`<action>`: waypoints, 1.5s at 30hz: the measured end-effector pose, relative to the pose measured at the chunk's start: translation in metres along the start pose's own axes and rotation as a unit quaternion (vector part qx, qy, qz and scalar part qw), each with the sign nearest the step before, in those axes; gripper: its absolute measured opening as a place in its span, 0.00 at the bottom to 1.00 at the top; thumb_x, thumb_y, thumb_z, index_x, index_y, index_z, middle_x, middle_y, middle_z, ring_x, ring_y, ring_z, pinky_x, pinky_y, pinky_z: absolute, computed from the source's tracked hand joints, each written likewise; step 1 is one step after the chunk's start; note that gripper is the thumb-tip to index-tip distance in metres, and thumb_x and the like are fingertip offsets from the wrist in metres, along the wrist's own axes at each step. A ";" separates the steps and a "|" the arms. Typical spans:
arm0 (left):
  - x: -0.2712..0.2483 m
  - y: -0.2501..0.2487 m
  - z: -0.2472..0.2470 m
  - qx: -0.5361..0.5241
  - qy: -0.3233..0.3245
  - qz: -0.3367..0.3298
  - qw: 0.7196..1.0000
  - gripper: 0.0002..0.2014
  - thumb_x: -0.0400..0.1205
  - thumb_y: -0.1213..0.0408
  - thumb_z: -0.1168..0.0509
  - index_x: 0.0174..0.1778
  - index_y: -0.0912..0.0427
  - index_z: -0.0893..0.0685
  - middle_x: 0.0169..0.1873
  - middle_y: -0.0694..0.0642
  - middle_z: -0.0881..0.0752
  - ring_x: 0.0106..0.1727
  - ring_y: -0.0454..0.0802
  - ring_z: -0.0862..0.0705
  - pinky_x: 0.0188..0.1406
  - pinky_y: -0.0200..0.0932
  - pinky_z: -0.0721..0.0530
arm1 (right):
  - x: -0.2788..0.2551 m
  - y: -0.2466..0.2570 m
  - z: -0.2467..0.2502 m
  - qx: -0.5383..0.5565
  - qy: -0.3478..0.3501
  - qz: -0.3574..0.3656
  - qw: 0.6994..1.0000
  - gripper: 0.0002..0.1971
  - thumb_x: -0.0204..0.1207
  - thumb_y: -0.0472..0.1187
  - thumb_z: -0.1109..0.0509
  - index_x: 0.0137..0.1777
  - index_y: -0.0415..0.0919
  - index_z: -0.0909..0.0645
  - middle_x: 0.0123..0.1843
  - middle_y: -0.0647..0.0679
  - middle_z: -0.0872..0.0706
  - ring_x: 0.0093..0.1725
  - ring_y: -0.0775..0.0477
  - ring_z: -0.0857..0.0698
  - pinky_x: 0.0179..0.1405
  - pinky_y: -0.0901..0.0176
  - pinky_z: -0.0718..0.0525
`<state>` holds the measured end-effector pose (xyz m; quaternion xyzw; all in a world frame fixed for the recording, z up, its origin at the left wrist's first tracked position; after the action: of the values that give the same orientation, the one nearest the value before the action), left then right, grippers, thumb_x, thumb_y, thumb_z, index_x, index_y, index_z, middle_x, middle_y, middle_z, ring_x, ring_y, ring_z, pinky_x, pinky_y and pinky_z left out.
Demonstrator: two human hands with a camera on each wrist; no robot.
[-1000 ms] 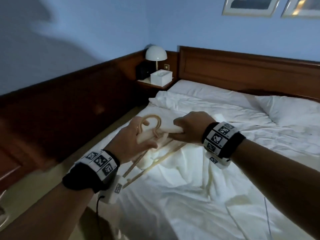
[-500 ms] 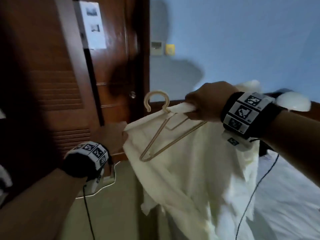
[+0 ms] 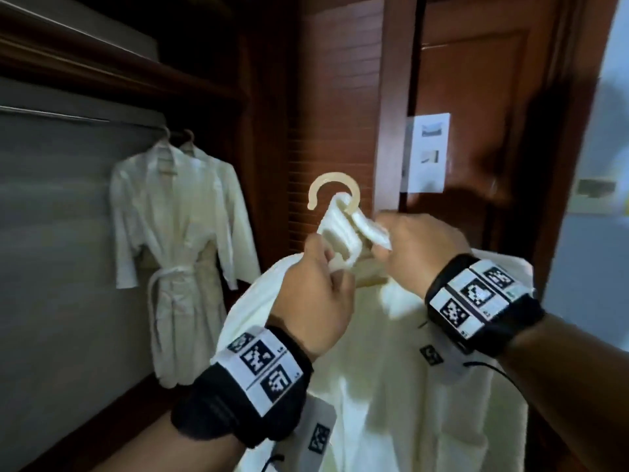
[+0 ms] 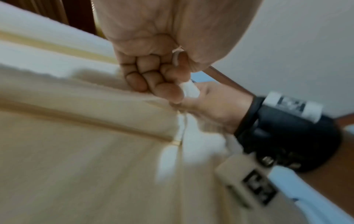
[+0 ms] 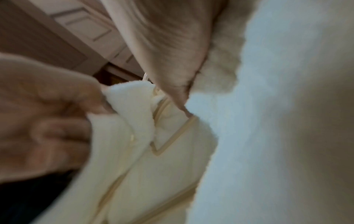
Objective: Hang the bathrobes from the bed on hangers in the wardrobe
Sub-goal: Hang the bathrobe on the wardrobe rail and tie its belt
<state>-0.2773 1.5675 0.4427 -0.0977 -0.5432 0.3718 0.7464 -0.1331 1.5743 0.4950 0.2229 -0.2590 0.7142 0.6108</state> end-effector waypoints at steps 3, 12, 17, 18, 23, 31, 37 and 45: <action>0.039 0.040 0.024 0.113 -0.040 -0.003 0.993 0.09 0.78 0.65 0.40 0.50 0.50 0.32 0.21 0.48 0.24 0.22 0.42 0.22 0.21 0.37 0.28 | 0.057 0.002 -0.025 0.051 -0.015 0.034 0.998 0.12 0.80 0.55 0.37 0.39 0.52 0.33 0.31 0.55 0.25 0.35 0.45 0.22 0.27 0.55 0.32; 0.094 0.170 0.183 0.218 -0.242 0.143 0.934 0.13 0.77 0.69 0.38 0.51 0.47 0.30 0.23 0.55 0.18 0.22 0.49 0.22 0.26 0.45 0.25 | 0.198 0.094 -0.140 0.092 0.002 0.195 0.977 0.07 0.82 0.51 0.41 0.45 0.52 0.35 0.34 0.54 0.25 0.38 0.41 0.17 0.29 0.53 0.25; 0.131 0.201 0.190 0.180 -0.167 0.093 0.965 0.11 0.79 0.64 0.39 0.48 0.43 0.33 0.22 0.56 0.19 0.22 0.53 0.24 0.26 0.49 0.21 | 0.282 0.199 -0.216 0.146 0.079 0.222 0.961 0.09 0.84 0.52 0.44 0.55 0.49 0.29 0.52 0.45 0.16 0.50 0.37 0.16 0.43 0.52 0.21; 0.142 0.223 0.189 0.166 -0.117 0.108 0.973 0.11 0.79 0.59 0.39 0.49 0.40 0.34 0.25 0.55 0.16 0.26 0.56 0.20 0.32 0.53 0.16 | 0.301 0.213 -0.217 0.186 0.070 0.207 0.958 0.12 0.83 0.56 0.43 0.53 0.50 0.27 0.51 0.46 0.16 0.51 0.38 0.16 0.42 0.52 0.22; 0.189 0.339 0.274 0.306 -0.096 0.122 0.939 0.17 0.77 0.46 0.37 0.57 0.38 0.35 0.55 0.49 0.17 0.55 0.52 0.16 0.61 0.57 0.19 | 0.395 0.265 -0.216 0.302 -0.010 0.188 0.934 0.14 0.78 0.63 0.37 0.44 0.54 0.22 0.39 0.55 0.17 0.42 0.48 0.17 0.41 0.52 0.17; 0.329 0.480 0.374 0.502 -0.028 0.161 0.849 0.18 0.86 0.42 0.56 0.50 0.51 0.30 0.43 0.57 0.14 0.49 0.66 0.17 0.51 0.52 0.24 | 0.571 0.345 -0.262 0.371 -0.004 0.203 0.906 0.15 0.70 0.63 0.28 0.36 0.53 0.21 0.34 0.55 0.17 0.37 0.51 0.17 0.38 0.54 0.20; 0.405 0.571 0.426 0.555 -0.018 0.232 0.798 0.17 0.89 0.49 0.52 0.55 0.54 0.23 0.57 0.61 0.15 0.57 0.62 0.16 0.52 0.49 0.20 | 0.673 0.403 -0.325 0.328 -0.004 0.244 0.913 0.26 0.79 0.68 0.43 0.43 0.45 0.20 0.40 0.51 0.15 0.43 0.47 0.17 0.41 0.55 0.24; 0.473 0.642 0.495 0.571 -0.091 0.310 0.755 0.16 0.90 0.52 0.51 0.62 0.54 0.21 0.64 0.62 0.17 0.63 0.60 0.18 0.58 0.45 0.24 | 0.781 0.479 -0.358 0.301 -0.011 0.274 0.913 0.27 0.81 0.64 0.55 0.54 0.48 0.20 0.60 0.39 0.14 0.62 0.37 0.17 0.65 0.46 0.24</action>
<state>-0.9396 2.2052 0.6322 0.2176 -0.2351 0.8312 0.4545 -0.7271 2.3379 0.6695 0.3247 -0.0892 0.8952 0.2919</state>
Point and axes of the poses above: each hand's wrist, its own x-axis towards the middle knuckle, its own z-axis out of the back of the hand, y = z × x, the point moved 8 cm from there along x, towards the middle knuckle
